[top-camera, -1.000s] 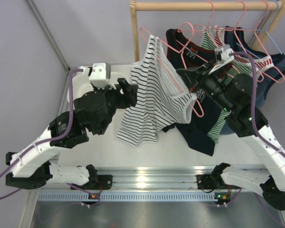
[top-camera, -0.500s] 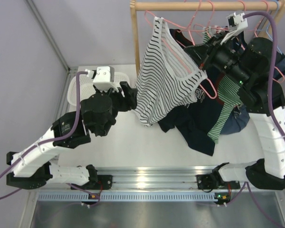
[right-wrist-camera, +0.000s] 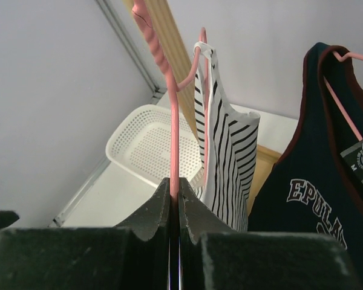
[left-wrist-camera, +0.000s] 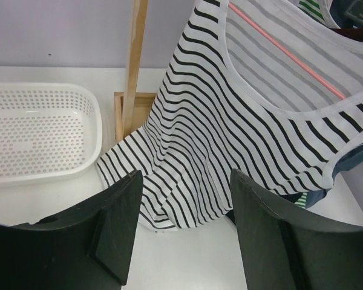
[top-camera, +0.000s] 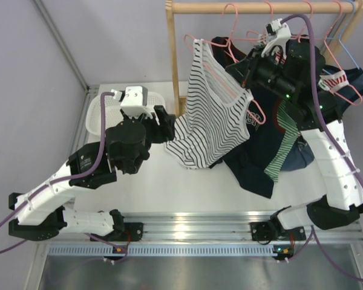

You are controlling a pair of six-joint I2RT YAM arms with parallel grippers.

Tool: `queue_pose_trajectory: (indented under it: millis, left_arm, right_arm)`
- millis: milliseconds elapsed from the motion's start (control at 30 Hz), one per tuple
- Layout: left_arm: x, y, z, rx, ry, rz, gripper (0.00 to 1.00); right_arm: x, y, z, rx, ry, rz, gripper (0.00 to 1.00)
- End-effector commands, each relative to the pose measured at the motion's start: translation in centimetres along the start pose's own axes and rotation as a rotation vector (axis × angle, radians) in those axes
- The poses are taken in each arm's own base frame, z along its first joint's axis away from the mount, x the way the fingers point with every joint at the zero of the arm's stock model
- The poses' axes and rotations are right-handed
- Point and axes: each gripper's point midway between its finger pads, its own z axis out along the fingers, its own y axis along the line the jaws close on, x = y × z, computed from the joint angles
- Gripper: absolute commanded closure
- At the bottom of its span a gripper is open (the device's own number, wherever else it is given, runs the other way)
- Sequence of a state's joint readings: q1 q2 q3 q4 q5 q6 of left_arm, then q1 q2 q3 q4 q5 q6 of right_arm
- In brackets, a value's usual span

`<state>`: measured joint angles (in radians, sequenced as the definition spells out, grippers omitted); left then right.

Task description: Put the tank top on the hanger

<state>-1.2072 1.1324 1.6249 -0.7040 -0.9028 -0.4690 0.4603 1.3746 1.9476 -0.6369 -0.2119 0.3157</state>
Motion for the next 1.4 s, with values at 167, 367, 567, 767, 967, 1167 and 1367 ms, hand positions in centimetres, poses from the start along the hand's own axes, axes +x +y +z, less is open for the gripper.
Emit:
queue_pose_trajectory:
  millis: [167, 367, 567, 767, 967, 1167, 1367]
  left_arm:
    - [-0.2, 0.2, -0.1, -0.004, -0.007, 0.0, 0.35]
    - [-0.2, 0.2, -0.1, -0.005, -0.006, 0.009, 0.36]
    - [0.0, -0.1, 0.1, -0.002, -0.004, 0.013, 0.36]
    - [0.3, -0.5, 0.4, 0.009, 0.002, 0.014, 0.36]
    - [0.3, -0.7, 0.4, 0.017, 0.003, 0.012, 0.36]
    - [0.6, -0.4, 0.3, 0.012, 0.013, 0.021, 0.36]
    - [0.6, -0.2, 0.1, 0.01, 0.013, 0.016, 0.36]
  right_arm:
    - [-5.2, -2.5, 2.7, 0.093, -0.17, -0.023, 1.0]
    - [-7.2, -2.7, 3.2, 0.105, -0.261, -0.031, 1.0]
    - [-8.3, -3.0, 3.5, 0.124, -0.294, -0.041, 1.0]
    - [-7.4, -3.5, 5.3, 0.124, -0.261, -0.027, 1.0]
    - [-6.0, -4.7, 7.2, 0.147, -0.221, -0.017, 1.0]
    - [-4.1, -5.7, 8.3, 0.167, -0.184, -0.012, 1.0]
    - [-2.8, -6.3, 8.5, 0.183, -0.166, -0.002, 0.97]
